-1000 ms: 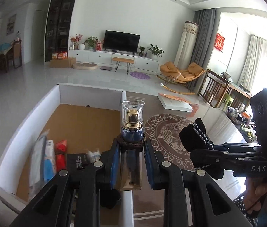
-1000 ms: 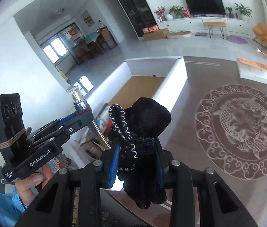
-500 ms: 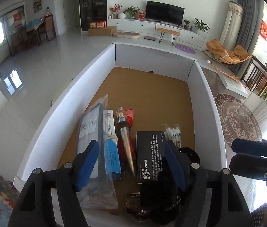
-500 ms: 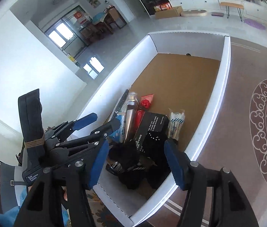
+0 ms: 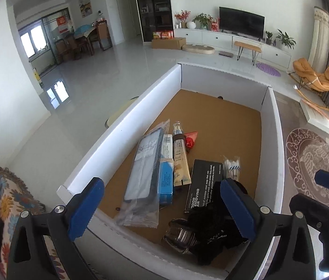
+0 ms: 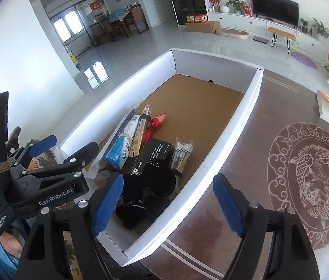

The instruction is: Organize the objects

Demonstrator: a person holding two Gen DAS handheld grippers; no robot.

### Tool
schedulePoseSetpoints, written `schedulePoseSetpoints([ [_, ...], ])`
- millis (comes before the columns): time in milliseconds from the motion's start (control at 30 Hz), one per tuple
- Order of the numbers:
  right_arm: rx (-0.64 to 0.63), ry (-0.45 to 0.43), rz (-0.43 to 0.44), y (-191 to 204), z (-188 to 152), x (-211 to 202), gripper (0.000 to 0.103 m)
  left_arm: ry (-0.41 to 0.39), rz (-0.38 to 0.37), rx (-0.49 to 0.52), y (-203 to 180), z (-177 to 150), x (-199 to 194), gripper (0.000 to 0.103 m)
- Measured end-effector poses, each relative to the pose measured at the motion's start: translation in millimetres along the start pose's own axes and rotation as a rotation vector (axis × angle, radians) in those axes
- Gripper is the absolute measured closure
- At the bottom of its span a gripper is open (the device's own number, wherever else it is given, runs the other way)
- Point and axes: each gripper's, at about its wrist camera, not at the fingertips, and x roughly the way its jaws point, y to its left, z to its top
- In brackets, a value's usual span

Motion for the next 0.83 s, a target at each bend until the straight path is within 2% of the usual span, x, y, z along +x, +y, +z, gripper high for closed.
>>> schedulePoseSetpoints([
  [67,-0.030,0.005,-0.007,5.7,0.8,0.7,0.023,0.012,-0.024,0.013,-2.1,-4.8,-2.4,0.002],
  [600,-0.075,0.028,-0.037,16.3,1.4,14.0,0.021,-0.002,0.034,-0.018,10.0,-6.9,-4.9,0.002],
  [733,-0.076,0.028,-0.036,16.9,1.9,14.4,0.021,-0.018,0.024,-0.019,10.9,-6.3,-8.2,0.002],
  [833,-0.078,0.027,-0.035,18.8,3.1,14.5,0.021,-0.047,0.043,-0.013,10.2,-5.1,-13.0,0.002],
])
